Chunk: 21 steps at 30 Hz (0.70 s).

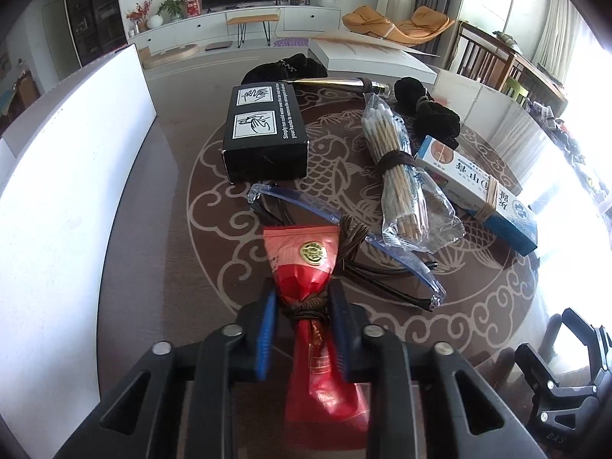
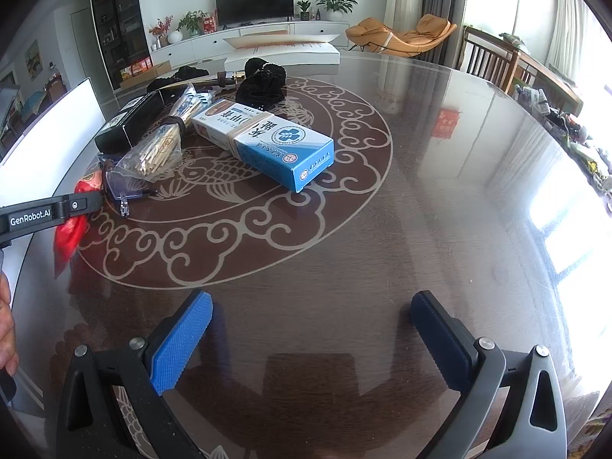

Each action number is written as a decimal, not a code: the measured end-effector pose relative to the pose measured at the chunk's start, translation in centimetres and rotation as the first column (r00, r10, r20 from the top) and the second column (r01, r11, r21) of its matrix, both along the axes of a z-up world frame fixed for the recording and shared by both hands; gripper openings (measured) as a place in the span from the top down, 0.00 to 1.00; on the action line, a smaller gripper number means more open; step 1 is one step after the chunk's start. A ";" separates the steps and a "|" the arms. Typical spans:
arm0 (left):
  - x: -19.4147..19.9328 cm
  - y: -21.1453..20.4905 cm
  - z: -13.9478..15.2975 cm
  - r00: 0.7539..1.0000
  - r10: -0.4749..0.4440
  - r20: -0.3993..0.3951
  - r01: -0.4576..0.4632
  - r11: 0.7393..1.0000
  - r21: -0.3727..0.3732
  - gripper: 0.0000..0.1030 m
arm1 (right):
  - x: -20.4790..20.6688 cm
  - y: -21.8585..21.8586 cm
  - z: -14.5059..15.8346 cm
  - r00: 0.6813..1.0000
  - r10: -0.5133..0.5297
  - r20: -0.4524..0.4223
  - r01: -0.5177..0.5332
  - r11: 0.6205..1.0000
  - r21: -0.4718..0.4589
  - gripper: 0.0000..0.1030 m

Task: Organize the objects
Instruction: 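Lower the left tool onto the red candy packet and close it, then grasp the blue-lensed glasses with the right tool while the left tool holds the candy packet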

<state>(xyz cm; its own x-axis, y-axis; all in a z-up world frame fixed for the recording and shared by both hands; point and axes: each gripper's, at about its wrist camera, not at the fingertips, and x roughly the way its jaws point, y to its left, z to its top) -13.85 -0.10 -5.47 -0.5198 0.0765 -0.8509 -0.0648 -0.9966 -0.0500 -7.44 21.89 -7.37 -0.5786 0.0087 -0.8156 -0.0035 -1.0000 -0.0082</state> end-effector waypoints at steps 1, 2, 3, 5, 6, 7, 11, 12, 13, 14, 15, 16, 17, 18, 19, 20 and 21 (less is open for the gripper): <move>0.7 -0.4 0.0 1.000 0.004 -0.002 -0.004 1.000 0.013 0.76 | 0.0 0.0 0.0 1.000 0.000 0.000 0.000 1.000 0.000 0.00; 1.6 -0.8 -0.1 1.000 0.007 0.001 -0.007 1.000 0.021 0.77 | 0.0 0.0 0.0 1.000 0.000 0.000 0.000 1.000 0.000 0.00; 2.5 -1.1 -0.2 1.000 0.005 -0.001 -0.005 1.000 0.016 0.77 | 0.0 0.0 0.0 1.000 0.000 0.000 0.000 1.000 0.000 0.00; 4.5 -1.6 -0.3 1.000 -0.013 0.001 0.013 1.000 -0.011 0.77 | 0.0 0.0 0.0 1.000 0.000 0.000 0.000 1.000 0.000 0.00; 5.3 -1.7 -0.4 1.000 -0.023 0.003 0.023 1.000 -0.021 0.76 | 0.0 0.0 0.0 1.000 0.000 0.000 0.000 1.000 0.000 0.00; 6.0 -1.9 -0.4 1.000 -0.028 0.005 0.028 0.999 -0.025 0.76 | 0.0 0.0 0.0 1.000 0.000 0.000 0.000 1.000 0.001 0.00; 6.7 -1.8 -0.6 0.998 -0.059 -0.002 0.059 0.996 -0.073 0.52 | 0.0 0.0 0.0 1.000 -0.001 0.000 0.001 1.000 0.001 0.00; 6.7 -1.8 -0.7 0.998 -0.055 -0.009 0.054 0.994 -0.092 0.34 | 0.0 0.0 0.0 1.000 0.000 0.000 0.000 1.000 0.002 0.00; 6.5 -1.8 -0.9 0.999 -0.051 -0.009 0.050 0.994 -0.096 0.28 | 0.0 0.0 0.0 1.000 -0.001 0.000 0.001 1.000 0.001 0.00; 6.5 -1.9 -1.1 0.999 -0.048 -0.014 0.047 0.995 -0.083 0.25 | 0.0 0.0 0.0 1.000 -0.001 0.000 0.001 1.000 0.001 0.00; 6.5 -2.2 -1.1 0.999 -0.043 -0.018 0.042 0.997 -0.064 0.24 | 0.0 0.0 0.0 1.000 0.000 0.000 0.000 1.000 0.002 0.00; 6.5 -2.5 -1.2 0.999 -0.035 -0.024 0.034 0.998 -0.057 0.22 | 0.0 0.0 0.0 1.000 -0.001 0.000 0.001 1.000 0.002 0.00; 6.5 -2.6 -1.3 0.999 -0.030 -0.026 0.028 0.998 -0.064 0.16 | 0.0 0.0 0.0 1.000 -0.001 0.000 0.001 1.000 0.001 0.00; 6.4 -2.8 -1.4 0.999 -0.023 -0.031 0.021 0.998 -0.059 0.11 | 0.0 0.0 0.0 1.000 -0.001 0.000 0.001 1.000 0.001 0.00; 6.5 -2.9 -1.4 0.999 -0.019 -0.035 0.016 0.998 -0.061 0.09 | 0.0 0.0 0.0 1.000 -0.001 0.000 0.001 1.000 0.001 0.00; 6.3 -3.1 -1.6 0.999 -0.013 -0.038 0.010 0.998 -0.062 0.04 | 0.0 0.0 0.0 1.000 -0.001 0.000 0.001 1.000 0.001 0.00; 6.4 -3.1 -1.6 0.999 -0.016 -0.046 0.013 0.998 -0.060 0.03 | 0.0 0.0 0.0 1.000 -0.001 0.000 0.001 1.000 0.001 0.00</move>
<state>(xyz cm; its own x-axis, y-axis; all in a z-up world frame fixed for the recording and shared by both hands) -7.49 -3.16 -7.06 -0.5583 0.0339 -0.8289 -0.0804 -0.9967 0.0134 -7.42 21.92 -7.41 -0.5787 0.0104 -0.8155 -0.0045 -0.9999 -0.0095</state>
